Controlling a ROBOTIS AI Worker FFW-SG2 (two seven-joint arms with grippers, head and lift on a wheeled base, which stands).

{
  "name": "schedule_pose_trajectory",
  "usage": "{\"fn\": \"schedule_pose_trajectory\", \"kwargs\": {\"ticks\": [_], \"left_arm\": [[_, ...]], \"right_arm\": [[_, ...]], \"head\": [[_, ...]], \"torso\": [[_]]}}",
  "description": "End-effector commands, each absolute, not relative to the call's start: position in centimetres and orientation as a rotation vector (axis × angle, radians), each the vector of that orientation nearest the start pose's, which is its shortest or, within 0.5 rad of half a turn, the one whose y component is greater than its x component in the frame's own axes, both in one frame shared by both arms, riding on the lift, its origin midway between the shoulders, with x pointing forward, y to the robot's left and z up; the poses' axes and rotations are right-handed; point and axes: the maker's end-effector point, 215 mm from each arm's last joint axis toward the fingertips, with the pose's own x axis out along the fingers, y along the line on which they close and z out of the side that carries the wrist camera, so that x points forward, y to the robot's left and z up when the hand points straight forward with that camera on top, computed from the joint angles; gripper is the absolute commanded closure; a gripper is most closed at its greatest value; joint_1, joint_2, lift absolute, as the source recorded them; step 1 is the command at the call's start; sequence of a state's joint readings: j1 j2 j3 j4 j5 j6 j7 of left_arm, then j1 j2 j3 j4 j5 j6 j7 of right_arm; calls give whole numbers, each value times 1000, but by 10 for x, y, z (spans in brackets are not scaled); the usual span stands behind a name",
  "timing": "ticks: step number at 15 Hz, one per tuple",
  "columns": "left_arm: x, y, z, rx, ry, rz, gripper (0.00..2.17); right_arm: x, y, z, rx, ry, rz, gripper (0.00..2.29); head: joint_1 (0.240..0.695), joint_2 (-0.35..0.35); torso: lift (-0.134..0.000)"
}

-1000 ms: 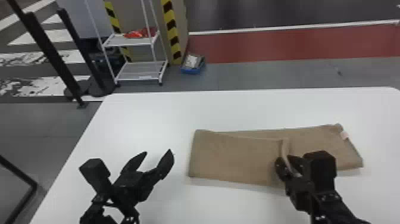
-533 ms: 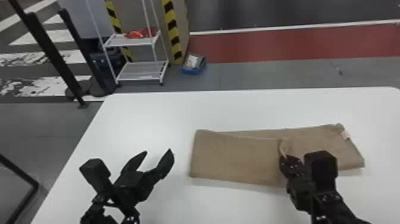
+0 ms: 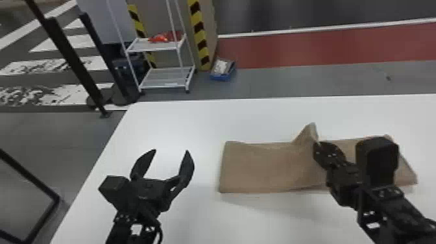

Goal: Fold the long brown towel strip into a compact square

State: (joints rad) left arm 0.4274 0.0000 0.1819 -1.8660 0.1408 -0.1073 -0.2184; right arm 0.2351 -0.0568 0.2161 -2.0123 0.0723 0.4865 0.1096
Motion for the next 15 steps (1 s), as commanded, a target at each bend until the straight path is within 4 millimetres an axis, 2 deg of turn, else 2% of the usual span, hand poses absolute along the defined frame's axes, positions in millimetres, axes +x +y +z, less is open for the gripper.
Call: {"fn": "schedule_pose_trajectory", "kwargs": {"ticks": [1, 2, 3, 4, 5, 6, 8, 9, 11, 12, 13, 14, 15], "left_arm": [[453, 290, -366, -58, 3, -35, 53], [452, 291, -367, -57, 4, -33, 53], [453, 290, -366, -58, 3, -35, 56], [454, 288, -366, -59, 3, -39, 56], [454, 285, -364, -60, 0, -46, 56], [454, 283, -362, -60, -3, -50, 56], [452, 283, -363, -60, 0, -52, 56], [451, 285, -365, -59, 3, -49, 56], [453, 285, -366, -60, 4, -48, 56], [454, 284, -367, -61, 6, -50, 56], [455, 283, -367, -61, 7, -53, 56], [454, 283, -367, -61, 6, -53, 56], [454, 283, -367, -61, 8, -51, 56]], "right_arm": [[507, -125, -362, -88, 265, 263, 1298], [509, -130, -365, -74, 271, 255, 1298], [513, -137, -379, -74, 294, 246, 1298], [522, -137, -390, -80, 311, 247, 1298], [531, -139, -391, -80, 318, 247, 1298], [532, -143, -387, -62, 319, 251, 1298], [527, -160, -363, -26, 289, 227, 1298], [523, -169, -368, -23, 297, 213, 1298], [521, -170, -398, -22, 351, 208, 1298], [523, -170, -397, -25, 349, 209, 1298], [524, -177, -386, -24, 331, 198, 1298], [525, -190, -367, -16, 303, 174, 1298], [524, -204, -358, 5, 292, 153, 1298]], "head": [[695, 223], [695, 214], [695, 197], [695, 189], [695, 183], [695, 178], [695, 164], [695, 156], [695, 140], [695, 133], [695, 131], [695, 130], [695, 128]], "torso": [[-122], [-122], [-122], [-122], [-122], [-122], [-122], [-122], [-122], [-122], [-122], [-122], [-122]]}}
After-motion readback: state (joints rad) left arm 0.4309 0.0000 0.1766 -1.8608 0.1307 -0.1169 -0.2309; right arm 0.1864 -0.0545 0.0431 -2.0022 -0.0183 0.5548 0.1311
